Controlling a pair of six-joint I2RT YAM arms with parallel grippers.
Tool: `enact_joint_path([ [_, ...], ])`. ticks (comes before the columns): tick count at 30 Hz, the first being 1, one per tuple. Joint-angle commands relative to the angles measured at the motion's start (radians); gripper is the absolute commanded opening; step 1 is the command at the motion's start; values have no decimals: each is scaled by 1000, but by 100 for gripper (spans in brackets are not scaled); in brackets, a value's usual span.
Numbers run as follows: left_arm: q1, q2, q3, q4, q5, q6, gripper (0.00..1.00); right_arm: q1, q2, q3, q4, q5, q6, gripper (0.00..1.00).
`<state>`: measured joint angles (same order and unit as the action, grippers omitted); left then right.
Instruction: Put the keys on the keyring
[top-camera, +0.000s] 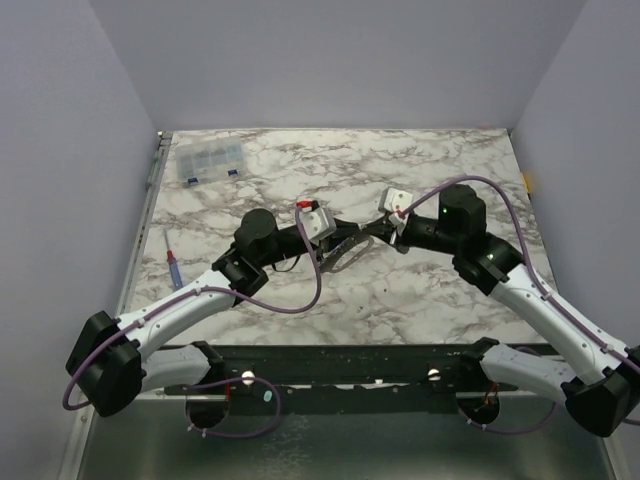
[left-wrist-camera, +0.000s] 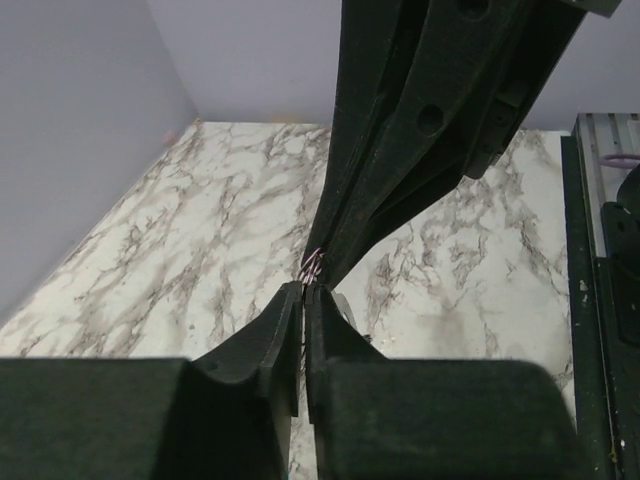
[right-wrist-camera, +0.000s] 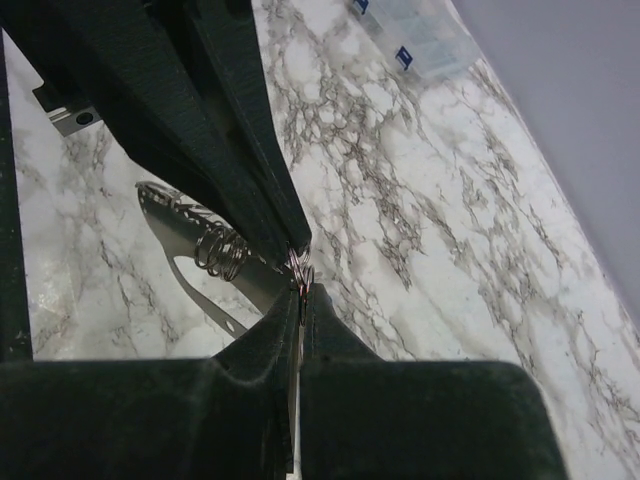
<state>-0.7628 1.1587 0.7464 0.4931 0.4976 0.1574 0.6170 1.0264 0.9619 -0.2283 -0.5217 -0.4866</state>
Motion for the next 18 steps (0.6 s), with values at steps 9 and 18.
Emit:
enact_joint_path([
  [9,-28,-1,25,11,-8,55,0,2,-47,-7,13,-10,47,8],
  [18,-29,-56,10,10,-60,99,0,3,-97,-1,-95,107,100,53],
])
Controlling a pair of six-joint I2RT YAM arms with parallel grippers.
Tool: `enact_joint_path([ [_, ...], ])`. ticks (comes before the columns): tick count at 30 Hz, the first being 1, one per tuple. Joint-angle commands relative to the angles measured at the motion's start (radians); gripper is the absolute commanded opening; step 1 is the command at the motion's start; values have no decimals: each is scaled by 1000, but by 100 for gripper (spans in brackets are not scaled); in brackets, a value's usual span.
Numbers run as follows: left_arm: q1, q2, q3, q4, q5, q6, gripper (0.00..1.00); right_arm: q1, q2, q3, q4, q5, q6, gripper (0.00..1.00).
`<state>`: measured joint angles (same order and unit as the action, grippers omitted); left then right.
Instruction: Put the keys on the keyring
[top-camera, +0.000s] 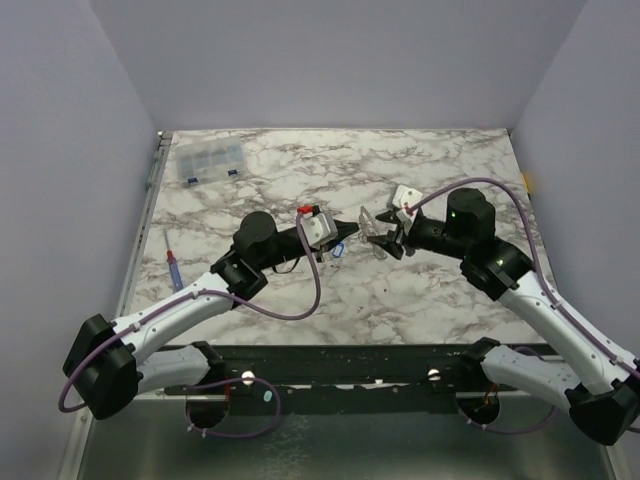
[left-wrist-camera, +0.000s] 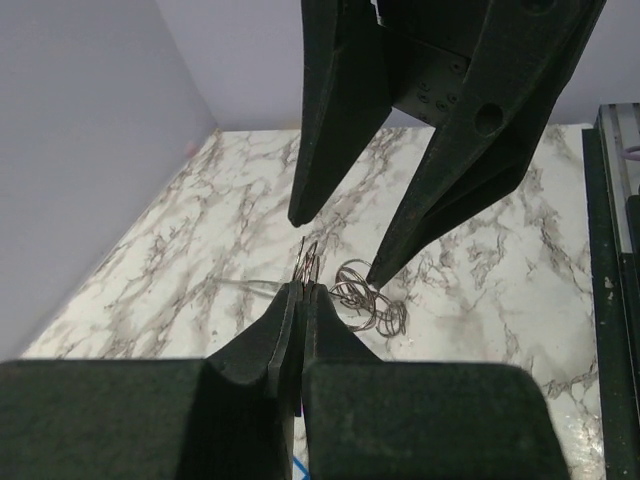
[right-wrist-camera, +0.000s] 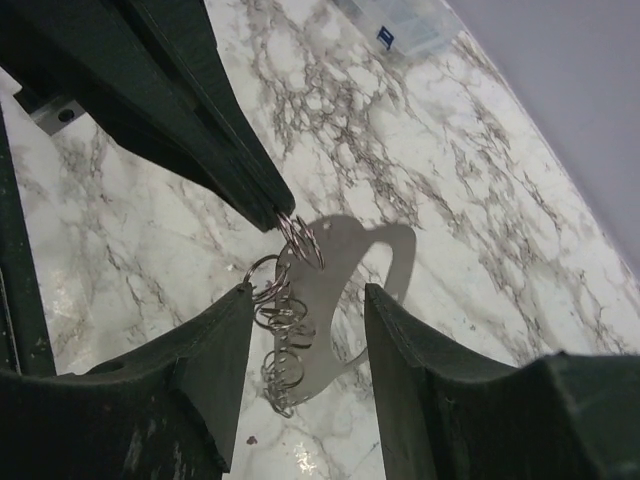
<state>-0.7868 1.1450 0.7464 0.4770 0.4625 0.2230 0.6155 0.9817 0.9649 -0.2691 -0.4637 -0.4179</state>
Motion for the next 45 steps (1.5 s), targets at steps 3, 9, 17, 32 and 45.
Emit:
enact_joint_path([
  [3,-5,-45,4,26,-19,32,0,4,-93,-24,-47,38,33,53],
  [9,-4,-61,-8,26,4,36,0,3,-131,-32,-6,-3,32,53],
  [17,-4,-100,-7,-6,48,32,0,4,-81,-18,14,-23,-7,48],
  [32,-4,-149,-30,-27,38,-2,0,4,-50,-17,107,-123,36,38],
  [45,-5,-149,-22,-28,50,-16,0,5,-22,-21,134,-137,47,33],
])
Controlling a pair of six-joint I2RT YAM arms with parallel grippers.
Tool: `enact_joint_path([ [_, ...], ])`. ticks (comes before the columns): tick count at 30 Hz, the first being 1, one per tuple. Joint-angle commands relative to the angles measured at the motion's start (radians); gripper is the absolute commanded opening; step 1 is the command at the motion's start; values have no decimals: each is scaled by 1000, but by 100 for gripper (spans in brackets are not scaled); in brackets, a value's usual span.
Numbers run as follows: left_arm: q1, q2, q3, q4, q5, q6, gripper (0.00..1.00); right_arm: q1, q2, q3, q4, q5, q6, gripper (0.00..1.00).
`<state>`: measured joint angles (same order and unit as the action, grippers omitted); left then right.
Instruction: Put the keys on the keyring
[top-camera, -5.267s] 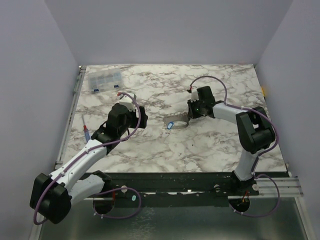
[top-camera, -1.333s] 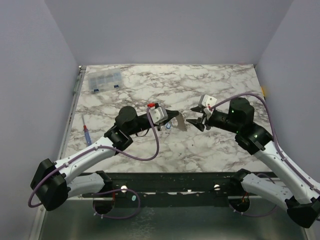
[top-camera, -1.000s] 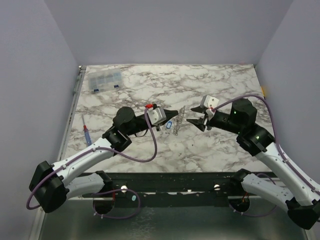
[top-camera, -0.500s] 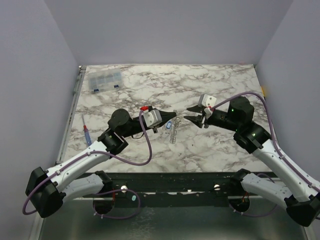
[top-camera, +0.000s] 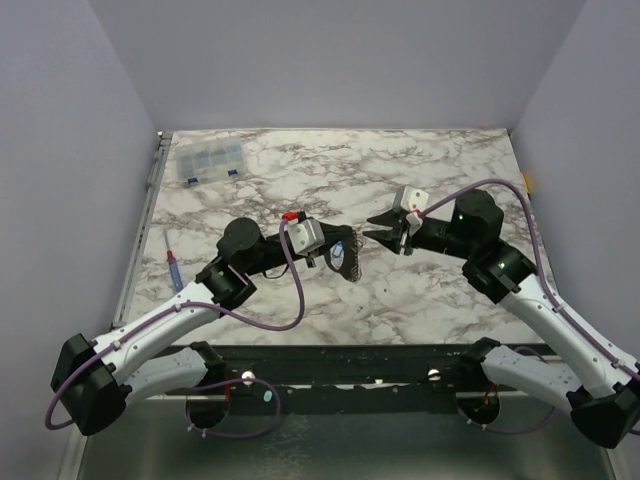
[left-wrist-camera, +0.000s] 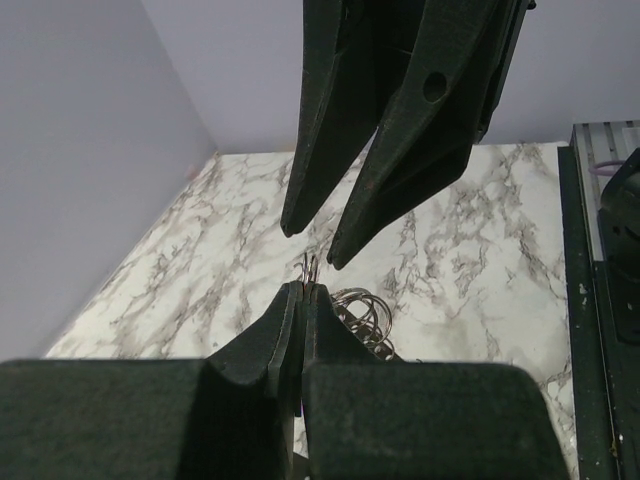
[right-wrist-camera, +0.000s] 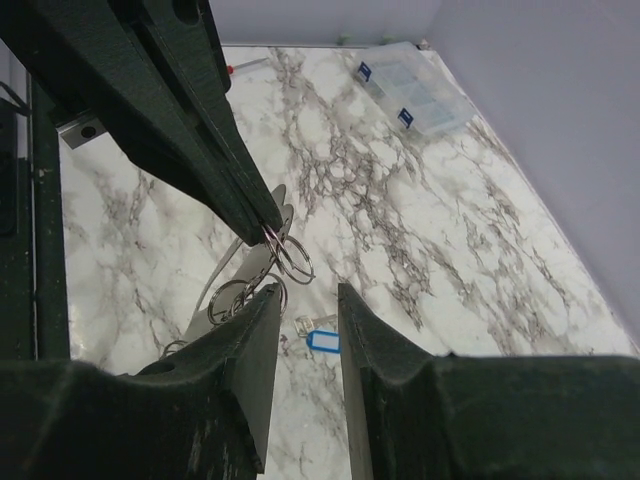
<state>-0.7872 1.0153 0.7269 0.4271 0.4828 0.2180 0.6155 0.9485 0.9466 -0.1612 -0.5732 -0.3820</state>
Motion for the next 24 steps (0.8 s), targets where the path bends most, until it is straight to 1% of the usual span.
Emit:
enact_joint_path([
  [1,-4,-19,-3,22,30,-13,0,4,12,-3,27,-31,10,33],
  [16,-5,-29,2,23,40,-23,0,5,35,-4,41,-48,3,29],
  [24,-4,-29,0,22,43,-33,0,4,50,3,44,-60,4,24],
])
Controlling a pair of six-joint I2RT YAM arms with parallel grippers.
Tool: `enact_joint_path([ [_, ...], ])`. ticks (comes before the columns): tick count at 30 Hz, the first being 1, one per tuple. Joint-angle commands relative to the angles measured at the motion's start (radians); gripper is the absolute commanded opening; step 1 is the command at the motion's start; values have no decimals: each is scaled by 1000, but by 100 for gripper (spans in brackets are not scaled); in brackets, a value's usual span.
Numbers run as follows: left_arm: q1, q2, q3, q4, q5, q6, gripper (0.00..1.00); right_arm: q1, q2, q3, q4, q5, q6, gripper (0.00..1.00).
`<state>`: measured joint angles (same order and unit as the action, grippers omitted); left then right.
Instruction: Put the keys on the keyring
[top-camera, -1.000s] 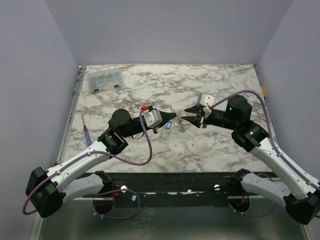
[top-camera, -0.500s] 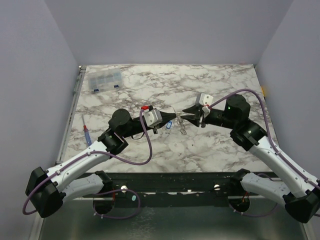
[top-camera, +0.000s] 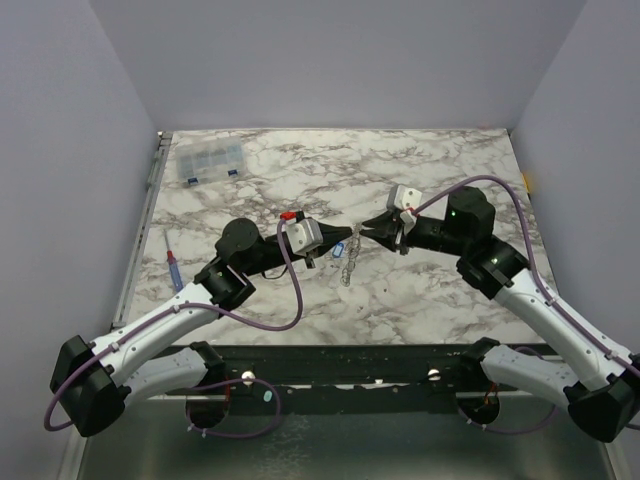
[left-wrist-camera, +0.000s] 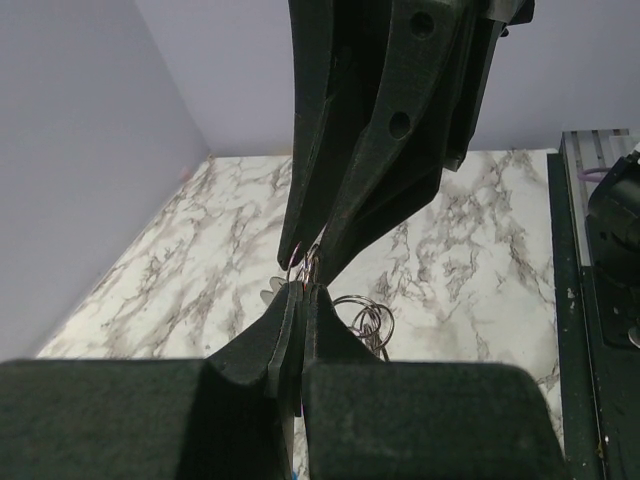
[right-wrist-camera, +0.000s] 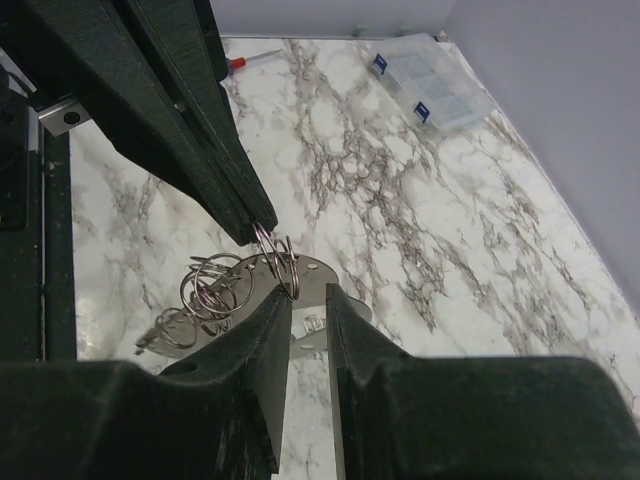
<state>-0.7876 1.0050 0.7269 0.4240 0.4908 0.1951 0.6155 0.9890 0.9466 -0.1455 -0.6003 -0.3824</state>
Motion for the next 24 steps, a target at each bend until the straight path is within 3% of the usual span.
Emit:
enact_joint_path([
  [1,-4,-19,1,26,34,-11,0,5,10,2,30,-34,6,23],
  [16,-4,-27,-2,25,25,-22,0,5,7,19,31,-48,8,21],
  [24,-4,-31,0,25,22,-25,0,5,13,26,14,-62,5,7],
])
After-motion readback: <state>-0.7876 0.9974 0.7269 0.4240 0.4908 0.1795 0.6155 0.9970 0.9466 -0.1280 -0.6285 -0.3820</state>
